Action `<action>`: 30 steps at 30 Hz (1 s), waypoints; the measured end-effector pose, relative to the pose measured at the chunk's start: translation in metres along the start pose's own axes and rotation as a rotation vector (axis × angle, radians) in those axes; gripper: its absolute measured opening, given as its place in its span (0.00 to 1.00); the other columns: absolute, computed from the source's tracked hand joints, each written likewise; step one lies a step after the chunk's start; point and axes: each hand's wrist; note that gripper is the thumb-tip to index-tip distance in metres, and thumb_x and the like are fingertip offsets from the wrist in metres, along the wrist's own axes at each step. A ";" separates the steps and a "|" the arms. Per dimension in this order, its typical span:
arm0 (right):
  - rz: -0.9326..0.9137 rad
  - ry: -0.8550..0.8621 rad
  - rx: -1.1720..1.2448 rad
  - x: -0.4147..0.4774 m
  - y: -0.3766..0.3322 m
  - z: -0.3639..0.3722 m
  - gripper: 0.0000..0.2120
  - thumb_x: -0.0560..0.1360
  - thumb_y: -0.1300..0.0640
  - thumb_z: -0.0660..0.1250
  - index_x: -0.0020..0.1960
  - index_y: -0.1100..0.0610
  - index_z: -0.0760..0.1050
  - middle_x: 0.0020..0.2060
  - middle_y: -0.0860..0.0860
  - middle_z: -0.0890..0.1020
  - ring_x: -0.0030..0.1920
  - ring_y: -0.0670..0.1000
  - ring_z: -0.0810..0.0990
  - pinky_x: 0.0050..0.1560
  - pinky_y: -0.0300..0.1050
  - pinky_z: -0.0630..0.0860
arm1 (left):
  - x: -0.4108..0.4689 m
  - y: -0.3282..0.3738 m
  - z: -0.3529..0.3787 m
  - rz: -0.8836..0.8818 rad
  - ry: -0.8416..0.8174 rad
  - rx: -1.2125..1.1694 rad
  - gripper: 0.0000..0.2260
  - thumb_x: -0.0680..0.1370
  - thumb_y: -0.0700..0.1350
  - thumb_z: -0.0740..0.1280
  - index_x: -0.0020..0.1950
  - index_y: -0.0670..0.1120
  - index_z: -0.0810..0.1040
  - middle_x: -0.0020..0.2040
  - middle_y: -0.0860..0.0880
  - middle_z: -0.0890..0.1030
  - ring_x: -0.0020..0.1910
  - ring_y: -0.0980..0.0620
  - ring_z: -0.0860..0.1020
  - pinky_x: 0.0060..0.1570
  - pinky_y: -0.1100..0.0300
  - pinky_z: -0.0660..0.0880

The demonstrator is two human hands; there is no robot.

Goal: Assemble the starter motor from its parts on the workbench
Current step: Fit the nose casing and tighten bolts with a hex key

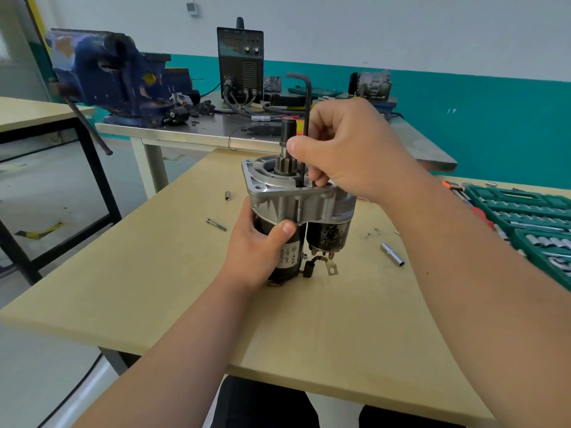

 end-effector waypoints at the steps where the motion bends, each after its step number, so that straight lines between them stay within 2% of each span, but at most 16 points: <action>1: 0.004 0.022 -0.010 -0.001 0.001 0.001 0.09 0.74 0.54 0.70 0.38 0.54 0.72 0.24 0.48 0.79 0.25 0.43 0.79 0.27 0.39 0.78 | 0.000 0.000 0.000 0.000 -0.002 0.003 0.19 0.66 0.61 0.67 0.55 0.63 0.72 0.50 0.67 0.80 0.53 0.63 0.79 0.50 0.61 0.76; 4: 0.027 -0.043 0.088 0.001 0.001 0.000 0.07 0.74 0.56 0.70 0.43 0.53 0.71 0.25 0.48 0.79 0.23 0.44 0.77 0.25 0.38 0.74 | 0.000 0.000 0.000 0.000 -0.002 0.003 0.19 0.66 0.61 0.67 0.55 0.63 0.71 0.50 0.67 0.80 0.52 0.64 0.79 0.48 0.64 0.75; 7: 0.035 -0.147 0.168 0.004 0.001 -0.004 0.06 0.76 0.60 0.68 0.50 0.51 0.74 0.32 0.51 0.81 0.28 0.47 0.80 0.29 0.39 0.75 | 0.001 -0.001 -0.001 0.004 0.003 -0.002 0.20 0.65 0.63 0.67 0.56 0.63 0.71 0.50 0.67 0.80 0.54 0.64 0.79 0.49 0.64 0.76; 10: 0.072 -0.217 0.255 0.005 0.000 -0.010 0.07 0.78 0.63 0.63 0.49 0.54 0.78 0.38 0.53 0.82 0.33 0.51 0.82 0.33 0.41 0.78 | 0.001 -0.001 -0.002 0.007 0.007 -0.014 0.21 0.65 0.65 0.68 0.56 0.64 0.71 0.52 0.67 0.80 0.55 0.63 0.79 0.53 0.60 0.76; 12: 0.088 -0.227 0.253 0.004 -0.001 -0.014 0.07 0.79 0.63 0.63 0.48 0.55 0.79 0.38 0.53 0.82 0.33 0.51 0.83 0.33 0.41 0.79 | 0.001 -0.001 -0.002 0.016 0.010 -0.015 0.21 0.65 0.65 0.68 0.56 0.64 0.71 0.52 0.67 0.80 0.56 0.64 0.79 0.53 0.61 0.76; 14: 0.065 -0.178 0.140 0.003 -0.003 -0.015 0.04 0.77 0.60 0.66 0.44 0.57 0.79 0.32 0.50 0.83 0.31 0.48 0.83 0.31 0.39 0.78 | 0.001 -0.002 -0.002 0.014 0.010 -0.012 0.20 0.66 0.63 0.68 0.56 0.64 0.72 0.52 0.67 0.81 0.56 0.63 0.79 0.53 0.59 0.76; 17: 0.027 -0.034 -0.109 0.003 -0.004 -0.005 0.16 0.74 0.48 0.71 0.40 0.61 0.75 0.26 0.51 0.80 0.23 0.43 0.78 0.26 0.40 0.77 | 0.002 -0.003 -0.001 0.000 0.004 -0.004 0.18 0.66 0.61 0.67 0.55 0.64 0.72 0.51 0.65 0.81 0.54 0.61 0.80 0.52 0.55 0.77; 19: 0.023 0.014 -0.139 0.003 -0.004 -0.004 0.16 0.73 0.45 0.70 0.40 0.58 0.74 0.25 0.48 0.79 0.22 0.41 0.75 0.27 0.39 0.75 | 0.002 -0.004 -0.001 -0.002 0.002 -0.001 0.17 0.66 0.61 0.67 0.54 0.66 0.72 0.51 0.65 0.81 0.55 0.60 0.79 0.54 0.52 0.78; 21: 0.029 -0.060 -0.026 0.003 -0.006 -0.007 0.08 0.75 0.49 0.69 0.45 0.54 0.76 0.27 0.46 0.80 0.24 0.42 0.76 0.27 0.37 0.76 | 0.001 -0.002 -0.001 0.005 0.000 0.002 0.17 0.66 0.61 0.67 0.54 0.67 0.72 0.52 0.65 0.81 0.56 0.61 0.79 0.55 0.53 0.77; 23: 0.046 -0.167 0.108 0.004 -0.007 -0.014 0.02 0.78 0.56 0.66 0.48 0.51 0.77 0.34 0.48 0.83 0.29 0.46 0.79 0.32 0.40 0.79 | 0.001 -0.002 -0.002 0.010 -0.003 -0.007 0.19 0.66 0.62 0.67 0.56 0.65 0.72 0.53 0.65 0.81 0.56 0.62 0.79 0.55 0.56 0.77; 27: 0.084 -0.288 0.209 0.007 -0.007 -0.024 0.07 0.79 0.64 0.62 0.49 0.55 0.78 0.37 0.49 0.85 0.36 0.50 0.84 0.37 0.40 0.81 | 0.001 -0.002 -0.002 0.003 -0.008 -0.014 0.20 0.66 0.62 0.67 0.57 0.64 0.71 0.52 0.67 0.80 0.56 0.64 0.78 0.53 0.60 0.75; 30: 0.061 -0.197 0.087 0.006 -0.008 -0.021 0.04 0.76 0.59 0.68 0.45 0.60 0.79 0.33 0.51 0.84 0.33 0.47 0.84 0.34 0.38 0.80 | 0.001 -0.002 -0.001 -0.002 -0.006 -0.008 0.19 0.66 0.62 0.67 0.55 0.64 0.72 0.51 0.67 0.81 0.54 0.63 0.79 0.50 0.61 0.76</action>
Point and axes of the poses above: each hand's wrist, its own x-axis towards the middle knuckle, its own z-axis out of the palm, y = z × x
